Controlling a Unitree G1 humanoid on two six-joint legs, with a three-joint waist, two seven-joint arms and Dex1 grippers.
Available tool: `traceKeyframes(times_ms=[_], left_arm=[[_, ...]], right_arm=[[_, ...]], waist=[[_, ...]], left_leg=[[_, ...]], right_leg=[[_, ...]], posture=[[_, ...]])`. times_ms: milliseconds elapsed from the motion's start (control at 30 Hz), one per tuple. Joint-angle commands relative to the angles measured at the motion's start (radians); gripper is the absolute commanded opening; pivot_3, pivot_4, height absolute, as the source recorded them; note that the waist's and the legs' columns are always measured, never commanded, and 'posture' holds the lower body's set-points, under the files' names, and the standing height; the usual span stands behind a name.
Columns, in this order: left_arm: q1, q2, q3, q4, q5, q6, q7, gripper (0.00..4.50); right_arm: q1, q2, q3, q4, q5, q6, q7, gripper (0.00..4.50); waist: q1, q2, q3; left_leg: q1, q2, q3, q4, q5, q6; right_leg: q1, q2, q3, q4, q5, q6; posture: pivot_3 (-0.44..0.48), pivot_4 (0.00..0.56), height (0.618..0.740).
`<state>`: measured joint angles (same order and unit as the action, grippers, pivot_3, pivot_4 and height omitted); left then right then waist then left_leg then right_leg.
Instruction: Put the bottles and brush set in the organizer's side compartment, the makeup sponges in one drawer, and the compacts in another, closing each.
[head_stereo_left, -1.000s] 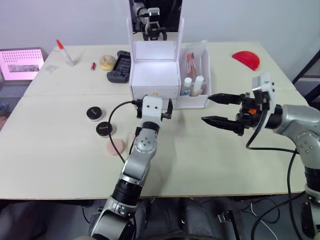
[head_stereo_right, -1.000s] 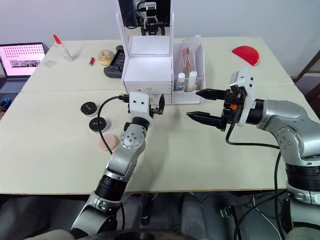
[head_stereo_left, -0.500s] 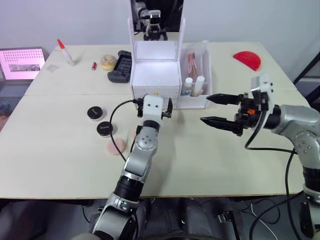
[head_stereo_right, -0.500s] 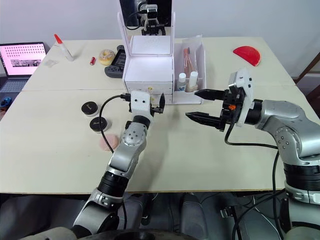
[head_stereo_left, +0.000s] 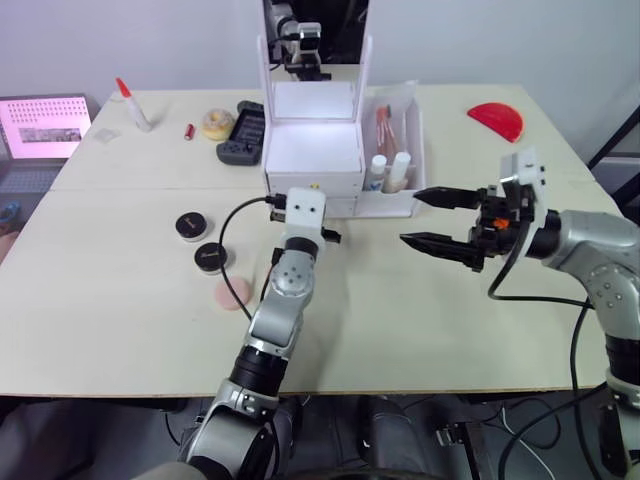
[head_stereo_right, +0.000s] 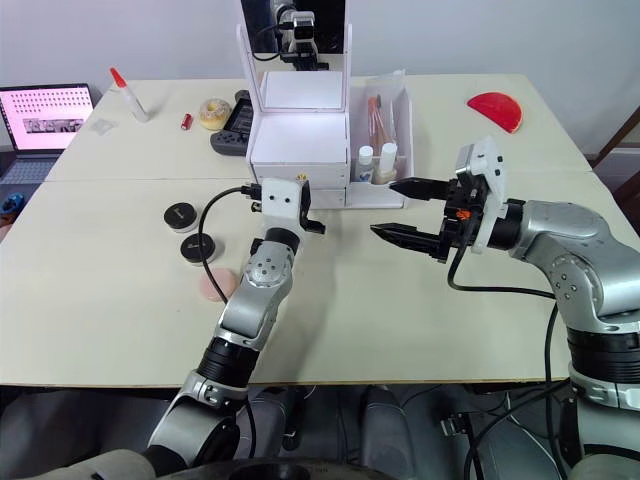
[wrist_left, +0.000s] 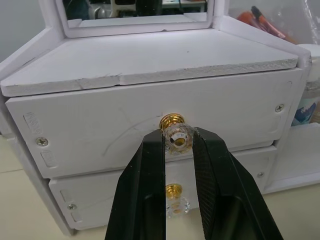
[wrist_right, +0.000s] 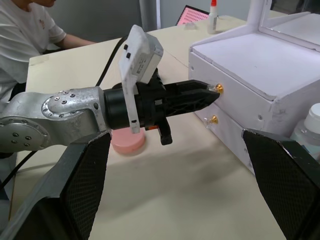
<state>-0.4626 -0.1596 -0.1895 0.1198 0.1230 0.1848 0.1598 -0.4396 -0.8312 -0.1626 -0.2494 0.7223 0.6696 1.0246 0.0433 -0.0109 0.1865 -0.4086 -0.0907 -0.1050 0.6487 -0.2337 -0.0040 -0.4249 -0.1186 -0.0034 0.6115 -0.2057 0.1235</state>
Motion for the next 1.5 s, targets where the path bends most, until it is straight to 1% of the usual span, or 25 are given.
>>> traceKeyframes(times_ms=[33,133,267,467,567,700,733,1067,1400,1467,1500], left_arm=[[-0.023,-0.012,-0.001,-0.01,0.012,-0.024,0.003,0.26],[-0.013,-0.011,-0.009,-0.025,0.013,-0.022,-0.005,0.26],[0.037,0.005,-0.045,-0.079,0.024,-0.027,-0.042,0.26],[0.173,0.064,-0.093,-0.247,0.017,-0.009,-0.137,0.26],[0.272,0.102,-0.133,-0.376,0.01,0.021,-0.188,0.26],[0.334,0.15,-0.142,-0.487,0.016,0.065,-0.238,0.26],[0.346,0.16,-0.142,-0.504,0.017,0.072,-0.248,0.26],[0.394,0.192,-0.139,-0.576,0.016,0.111,-0.279,0.26],[0.394,0.193,-0.148,-0.579,0.021,0.118,-0.293,0.26],[0.396,0.202,-0.147,-0.587,0.029,0.116,-0.295,1.29],[0.398,0.208,-0.145,-0.594,0.031,0.115,-0.299,1.71]], right_arm=[[-0.005,-0.001,-0.031,-0.029,0.013,-0.011,-0.006,4.5],[0.001,-0.001,-0.034,-0.036,0.016,-0.01,-0.008,4.5],[0.007,-0.003,-0.038,-0.048,0.022,-0.007,-0.012,4.5],[-0.002,-0.016,-0.046,-0.062,0.034,0.005,-0.011,4.5],[-0.013,-0.021,-0.046,-0.052,0.03,0.003,-0.005,4.5],[-0.027,-0.022,-0.039,-0.038,0.025,-0.001,0.0,4.5],[-0.031,-0.021,-0.037,-0.035,0.025,-0.002,0.003,4.5],[-0.038,-0.024,-0.037,-0.026,0.018,-0.006,0.008,4.5],[-0.03,-0.033,-0.048,-0.031,0.02,-0.004,0.007,4.5],[-0.03,-0.033,-0.047,-0.03,0.02,-0.004,0.006,4.5],[-0.03,-0.033,-0.047,-0.03,0.021,-0.003,0.006,4.5]], waist=[[0.0,0.0,0.0],[0.0,0.0,0.0],[-0.002,0.0,0.0],[-0.003,0.0,0.0],[-0.003,0.0,0.0],[0.001,0.0,0.0],[0.0,0.0,0.0],[-0.002,0.0,0.0],[-0.001,0.0,0.0],[-0.001,0.0,0.0],[-0.002,0.0,0.0]], left_leg=[[0.0,0.0,0.0,0.0,0.0,0.0],[0.0,0.0,0.0,0.0,0.0,0.0],[0.0,0.0,0.0,0.0,0.0,0.0],[0.0,0.0,0.0,-0.001,0.0,0.0],[0.0,0.0,0.0,-0.001,0.0,0.0],[0.0,0.0,0.0,0.0,0.0,0.0],[0.0,0.0,0.0,0.0,0.0,0.0],[0.0,0.0,0.0,-0.001,0.0,0.0],[0.0,0.0,0.0,0.0,0.0,0.0],[0.0,0.0,0.0,0.0,0.0,0.0],[0.0,0.0,0.0,0.0,0.0,0.0]], right_leg=[[0.0,0.0,0.0,0.0,0.0,0.0],[0.0,0.0,0.0,0.0,0.0,0.0],[0.0,0.0,0.0,0.0,0.0,0.0],[0.0,0.0,0.0,0.0,0.0,0.0],[0.0,0.0,0.0,0.0,0.0,0.0],[0.0,0.0,0.0,0.0,0.0,-0.001],[0.0,0.0,0.0,0.0,-0.002,-0.004],[0.0,0.0,0.0,0.0,-0.002,-0.003],[0.0,0.0,0.0,0.0,-0.002,-0.003],[0.0,0.0,0.0,0.0,-0.002,-0.003],[0.0,0.0,0.0,0.0,-0.002,-0.003]], posture=[[0.0,0.15,0.738],[0.0,0.15,0.738],[0.0,0.15,0.738],[0.0,0.15,0.738],[0.0,0.15,0.738],[0.0,0.15,0.738],[0.0,0.15,0.738],[0.0,0.15,0.738],[0.0,0.15,0.738],[0.0,0.15,0.738],[0.0,0.15,0.738]])
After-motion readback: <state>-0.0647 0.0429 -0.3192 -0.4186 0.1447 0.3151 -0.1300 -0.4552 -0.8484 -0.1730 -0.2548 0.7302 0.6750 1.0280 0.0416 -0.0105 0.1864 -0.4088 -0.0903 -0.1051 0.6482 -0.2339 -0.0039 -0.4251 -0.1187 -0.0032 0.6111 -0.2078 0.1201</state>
